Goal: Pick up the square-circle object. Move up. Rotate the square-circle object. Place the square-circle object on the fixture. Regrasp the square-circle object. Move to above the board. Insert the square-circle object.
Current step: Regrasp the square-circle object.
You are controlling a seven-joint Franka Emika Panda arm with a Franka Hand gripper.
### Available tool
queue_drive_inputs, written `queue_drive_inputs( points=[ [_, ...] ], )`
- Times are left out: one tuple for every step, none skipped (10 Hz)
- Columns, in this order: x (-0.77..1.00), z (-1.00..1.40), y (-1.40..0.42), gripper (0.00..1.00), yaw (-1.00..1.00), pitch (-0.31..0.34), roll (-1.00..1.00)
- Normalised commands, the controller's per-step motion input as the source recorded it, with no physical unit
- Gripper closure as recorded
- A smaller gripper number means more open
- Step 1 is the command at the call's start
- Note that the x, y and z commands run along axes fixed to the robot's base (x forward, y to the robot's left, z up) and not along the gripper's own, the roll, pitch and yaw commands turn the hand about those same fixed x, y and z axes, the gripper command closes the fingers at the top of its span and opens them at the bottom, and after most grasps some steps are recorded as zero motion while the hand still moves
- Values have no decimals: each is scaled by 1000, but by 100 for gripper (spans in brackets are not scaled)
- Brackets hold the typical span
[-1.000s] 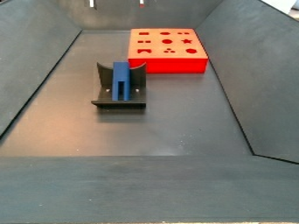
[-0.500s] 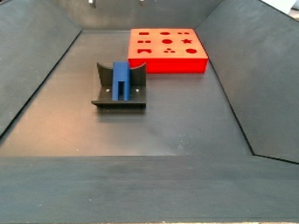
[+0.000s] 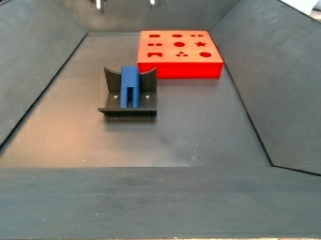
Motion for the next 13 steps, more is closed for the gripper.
queue_drive_inputs(
  points=[
    [44,-1000,68,0,99,1,130],
    [52,-1000,61,0,93,-21,98],
    [61,-1000,61,0,83,-47,68],
    [69,-1000,58,0,69,-57,61],
    [81,-1000,51,0,54,-66,63],
    [91,-1000,46,0,32,-66,66],
    [100,-1000,42,0,18,-61,69],
    [110,-1000,34,0,6,-56,69],
    [110,-901,26,0,-3,-40,70],
    [98,-750,16,0,-7,-30,69],
    [86,-651,11,0,-9,-23,71],
    [76,-405,7,0,-3,-20,65],
    [71,-308,6,0,0,-16,61]
  ],
)
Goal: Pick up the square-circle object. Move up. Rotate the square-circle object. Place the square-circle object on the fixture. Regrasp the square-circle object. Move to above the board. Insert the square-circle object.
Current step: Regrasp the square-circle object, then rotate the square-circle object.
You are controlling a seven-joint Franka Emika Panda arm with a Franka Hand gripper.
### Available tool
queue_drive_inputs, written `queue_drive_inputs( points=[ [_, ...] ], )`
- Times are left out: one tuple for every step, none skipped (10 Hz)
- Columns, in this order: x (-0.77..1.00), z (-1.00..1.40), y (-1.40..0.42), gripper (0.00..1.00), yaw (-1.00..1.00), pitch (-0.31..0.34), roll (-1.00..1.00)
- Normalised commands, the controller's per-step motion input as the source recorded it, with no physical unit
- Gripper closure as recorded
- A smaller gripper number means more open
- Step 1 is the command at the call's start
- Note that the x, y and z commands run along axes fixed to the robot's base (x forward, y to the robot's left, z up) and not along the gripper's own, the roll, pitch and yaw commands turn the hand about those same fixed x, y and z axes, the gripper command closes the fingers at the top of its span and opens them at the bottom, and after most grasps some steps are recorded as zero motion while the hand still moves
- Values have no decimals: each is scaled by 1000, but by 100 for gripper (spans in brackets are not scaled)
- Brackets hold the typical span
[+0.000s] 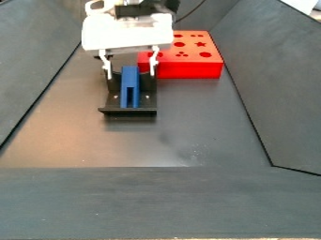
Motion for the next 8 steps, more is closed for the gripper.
queue_drive_inputs(
  points=[
    [0,-333,0,100,0,0,0],
    [-793,1000,108,100,0,0,0],
    [-786,1000,104,100,8,-27,-30],
    [-786,1000,103,100,17,-43,-57],
    [-787,1000,95,100,21,-55,-78],
    [-789,1000,90,100,20,-61,-86],
    [-791,1000,86,100,13,-69,-90],
    [-793,1000,83,100,2,-74,-93]
  ],
)
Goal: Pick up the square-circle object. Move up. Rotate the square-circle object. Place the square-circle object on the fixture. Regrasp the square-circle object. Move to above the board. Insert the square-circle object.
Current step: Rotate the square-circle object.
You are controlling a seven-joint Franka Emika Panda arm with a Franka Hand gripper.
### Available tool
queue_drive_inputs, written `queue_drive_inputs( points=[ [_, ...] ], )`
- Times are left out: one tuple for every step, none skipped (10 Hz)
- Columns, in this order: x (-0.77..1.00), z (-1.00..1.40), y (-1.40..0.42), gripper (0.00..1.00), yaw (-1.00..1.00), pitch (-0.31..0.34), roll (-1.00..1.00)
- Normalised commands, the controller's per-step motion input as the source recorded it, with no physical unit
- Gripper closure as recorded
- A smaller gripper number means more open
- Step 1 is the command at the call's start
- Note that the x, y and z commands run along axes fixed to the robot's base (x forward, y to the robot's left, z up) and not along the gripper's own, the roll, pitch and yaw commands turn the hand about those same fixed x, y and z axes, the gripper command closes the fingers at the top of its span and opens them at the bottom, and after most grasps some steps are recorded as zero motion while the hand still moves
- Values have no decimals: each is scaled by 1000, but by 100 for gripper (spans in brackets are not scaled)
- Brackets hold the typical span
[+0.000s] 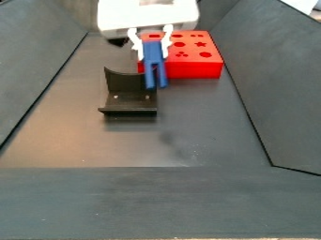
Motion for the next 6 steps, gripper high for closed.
queue_drive_inputs(
  points=[
    [-794,1000,78,100,-15,-77,-98],
    [-790,1000,75,100,-29,-79,-100],
    [-784,1000,68,100,-48,-72,-108],
    [-780,1000,65,100,-56,-64,-113],
    [-764,1000,59,100,-68,-51,-118],
    [-745,1000,53,100,-75,-42,-119]
  ],
)
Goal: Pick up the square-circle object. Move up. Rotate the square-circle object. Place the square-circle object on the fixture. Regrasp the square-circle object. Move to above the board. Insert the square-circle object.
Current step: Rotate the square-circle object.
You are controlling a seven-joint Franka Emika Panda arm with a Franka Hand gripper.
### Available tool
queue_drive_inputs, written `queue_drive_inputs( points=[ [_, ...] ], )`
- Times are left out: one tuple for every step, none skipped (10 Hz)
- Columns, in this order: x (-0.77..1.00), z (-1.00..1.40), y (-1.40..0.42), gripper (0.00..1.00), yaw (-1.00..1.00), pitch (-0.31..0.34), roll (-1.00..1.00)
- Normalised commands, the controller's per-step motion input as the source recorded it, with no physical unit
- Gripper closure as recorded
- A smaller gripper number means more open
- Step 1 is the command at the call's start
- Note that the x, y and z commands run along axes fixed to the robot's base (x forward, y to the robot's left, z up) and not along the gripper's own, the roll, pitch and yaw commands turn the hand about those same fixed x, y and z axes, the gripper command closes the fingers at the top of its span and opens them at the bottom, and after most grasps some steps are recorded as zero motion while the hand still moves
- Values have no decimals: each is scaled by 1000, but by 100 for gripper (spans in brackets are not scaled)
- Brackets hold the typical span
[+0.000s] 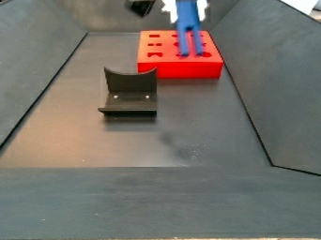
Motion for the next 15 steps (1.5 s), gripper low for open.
queue_drive_inputs(
  points=[
    [-649,900,39,100,-75,-30,-118],
    [-439,661,20,100,-74,-13,-112],
    [-279,483,8,100,-68,4,-106],
    [-122,307,1,100,-59,22,-94],
    [0,0,0,100,-1000,-89,-965],
    [34,-117,20,100,-1000,-82,-960],
    [-95,-4,68,100,-1000,-28,-961],
    [-105,16,58,100,-1000,4,-951],
    [-41,10,37,100,-1000,81,-937],
    [7,-11,23,100,-1000,139,-925],
    [3,3,17,100,-1000,217,-917],
    [-13,21,17,100,-1000,252,-917],
    [-30,38,20,100,-1000,319,-926],
    [-22,33,19,100,-1000,374,-934],
    [-6,30,22,100,-1000,455,-961]
  ],
)
